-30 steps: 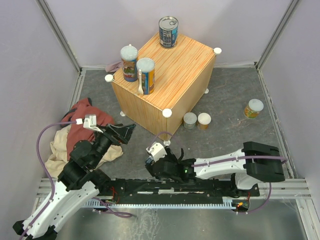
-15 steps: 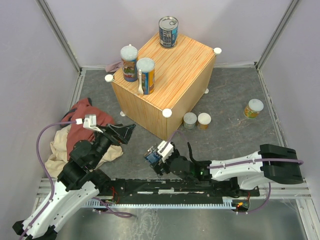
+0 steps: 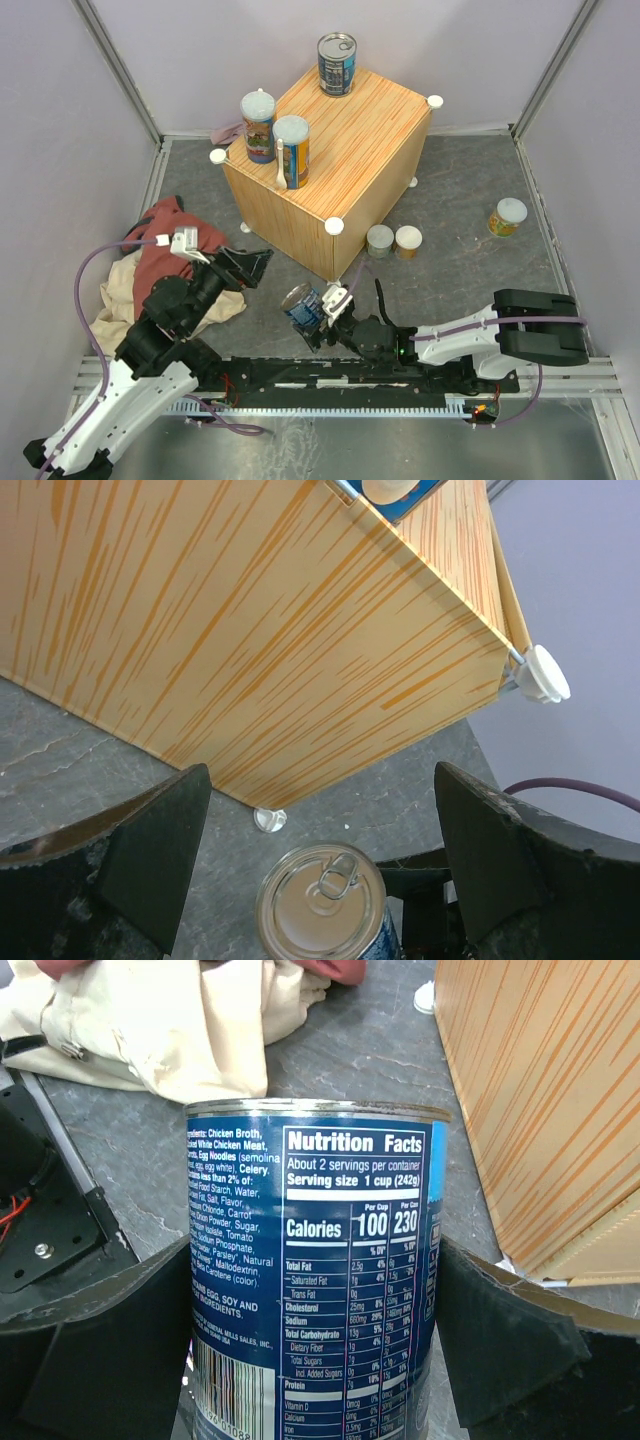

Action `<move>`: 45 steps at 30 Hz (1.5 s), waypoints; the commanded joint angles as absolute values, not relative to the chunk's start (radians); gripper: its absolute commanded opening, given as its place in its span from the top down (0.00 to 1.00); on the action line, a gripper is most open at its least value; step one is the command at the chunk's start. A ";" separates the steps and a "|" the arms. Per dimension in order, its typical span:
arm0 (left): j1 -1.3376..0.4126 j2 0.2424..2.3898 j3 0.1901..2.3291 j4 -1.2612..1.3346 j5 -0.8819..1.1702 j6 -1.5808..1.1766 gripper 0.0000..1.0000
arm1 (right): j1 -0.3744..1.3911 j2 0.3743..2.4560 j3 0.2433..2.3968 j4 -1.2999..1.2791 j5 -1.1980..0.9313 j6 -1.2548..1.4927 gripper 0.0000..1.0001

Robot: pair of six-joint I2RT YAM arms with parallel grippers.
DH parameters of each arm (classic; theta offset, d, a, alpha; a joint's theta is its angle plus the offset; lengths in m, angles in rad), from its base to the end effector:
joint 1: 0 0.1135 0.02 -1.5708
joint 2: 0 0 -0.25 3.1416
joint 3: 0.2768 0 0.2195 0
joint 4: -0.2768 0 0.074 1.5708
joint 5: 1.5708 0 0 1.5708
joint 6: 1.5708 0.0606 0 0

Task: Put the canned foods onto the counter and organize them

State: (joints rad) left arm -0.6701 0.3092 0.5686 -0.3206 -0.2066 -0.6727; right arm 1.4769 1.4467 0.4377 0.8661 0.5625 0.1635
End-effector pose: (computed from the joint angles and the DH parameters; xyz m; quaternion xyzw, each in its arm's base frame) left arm 0.0889 -0.0546 0.2936 -0.0716 0.7244 -0.3651 0.5803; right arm 0.0581 0.2720 0.1970 -0.2993 0.6860 0.3170 0.5825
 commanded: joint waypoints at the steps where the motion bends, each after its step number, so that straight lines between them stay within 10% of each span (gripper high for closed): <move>1: -0.673 0.335 0.622 -0.346 -0.154 -0.687 0.02 | 1.477 1.364 0.461 1.144 0.531 0.121 0.50; 45: -0.674 0.381 0.686 -0.285 0.411 -0.836 0.01 | 1.527 0.999 0.641 0.763 0.354 0.034 0.53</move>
